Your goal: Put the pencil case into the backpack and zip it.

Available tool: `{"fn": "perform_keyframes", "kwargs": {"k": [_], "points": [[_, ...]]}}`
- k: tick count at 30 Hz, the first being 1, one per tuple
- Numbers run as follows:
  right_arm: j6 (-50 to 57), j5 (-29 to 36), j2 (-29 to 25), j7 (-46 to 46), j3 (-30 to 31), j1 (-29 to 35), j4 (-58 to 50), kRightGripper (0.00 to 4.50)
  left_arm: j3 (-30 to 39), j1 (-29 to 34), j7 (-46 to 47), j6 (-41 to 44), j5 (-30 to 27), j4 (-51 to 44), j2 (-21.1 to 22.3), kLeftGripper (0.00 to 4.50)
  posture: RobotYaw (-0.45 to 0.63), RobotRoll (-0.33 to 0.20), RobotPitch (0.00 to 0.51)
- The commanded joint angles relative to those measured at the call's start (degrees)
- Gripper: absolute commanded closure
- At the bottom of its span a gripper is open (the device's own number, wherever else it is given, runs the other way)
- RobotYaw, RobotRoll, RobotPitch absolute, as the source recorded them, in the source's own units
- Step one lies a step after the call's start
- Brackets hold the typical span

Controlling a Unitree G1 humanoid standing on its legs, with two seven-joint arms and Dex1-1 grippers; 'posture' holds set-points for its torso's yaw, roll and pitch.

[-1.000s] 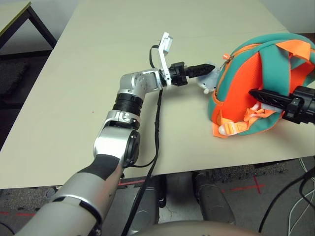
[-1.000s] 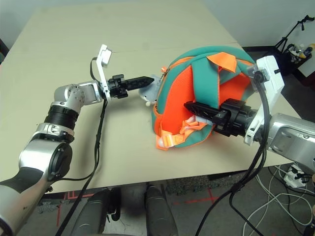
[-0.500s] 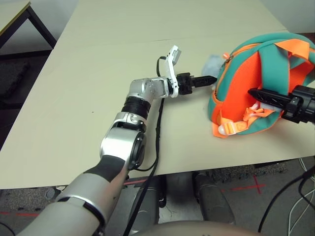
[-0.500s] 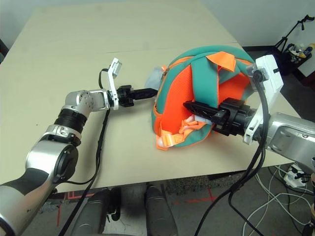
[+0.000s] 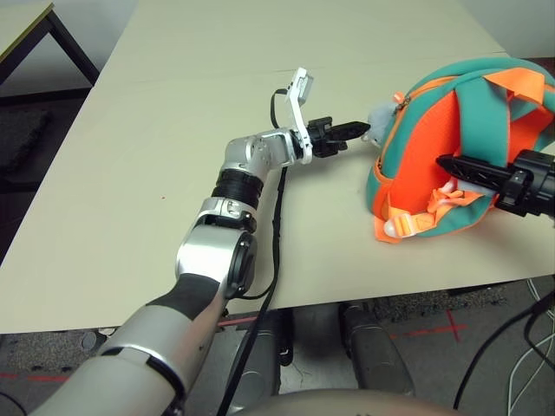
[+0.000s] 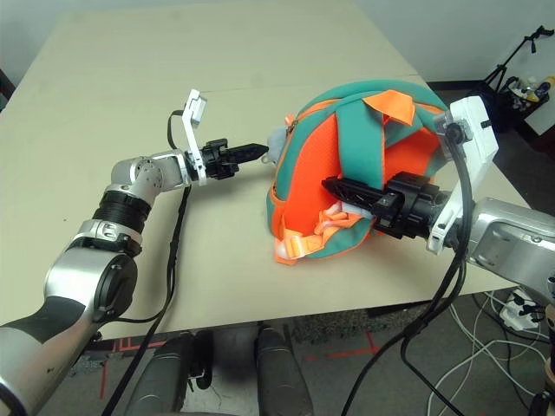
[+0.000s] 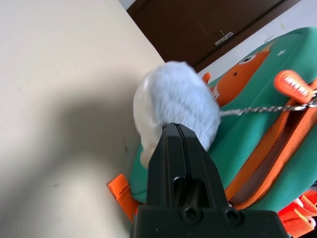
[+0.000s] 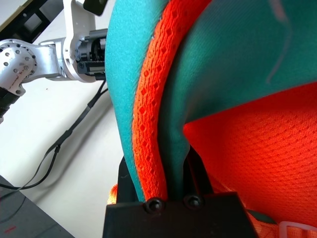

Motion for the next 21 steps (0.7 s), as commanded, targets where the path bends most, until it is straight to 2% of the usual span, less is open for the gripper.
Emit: {"fn": "perform_keyframes", "kwargs": {"k": [1,6,9,15,21], "points": [[0.88,0.2,0.35,0.26,1.66,-0.33,-1.16,4.36,-1.08,2.02,-0.24,-0.62,1.18,-1.5,0.93,4.5,-0.06,0.0,0.201],[1.02,0.36,0.47,0.05,1.91,-0.72,-1.2,4.36,-0.25,-0.08,-0.53,-2.35,1.95,0.98,4.33,4.5,-0.06,0.0,0.201],[1.12,0.35,0.32,0.2,1.92,-0.81,-1.14,4.36,-0.16,-3.34,-3.15,-2.27,2.47,5.5,7.22,3.88,-0.05,0.0,0.199],[1.35,0.27,0.27,0.25,2.19,-1.4,-1.07,4.36,0.36,-12.74,-8.31,-0.88,4.49,19.15,11.43,1.99,-0.06,0.0,0.198],[1.56,0.88,0.36,-0.21,2.27,-1.45,-1.65,4.36,0.31,-17.87,-12.31,10.82,5.76,26.98,10.81,0.08,-0.08,0.0,0.195]]}}
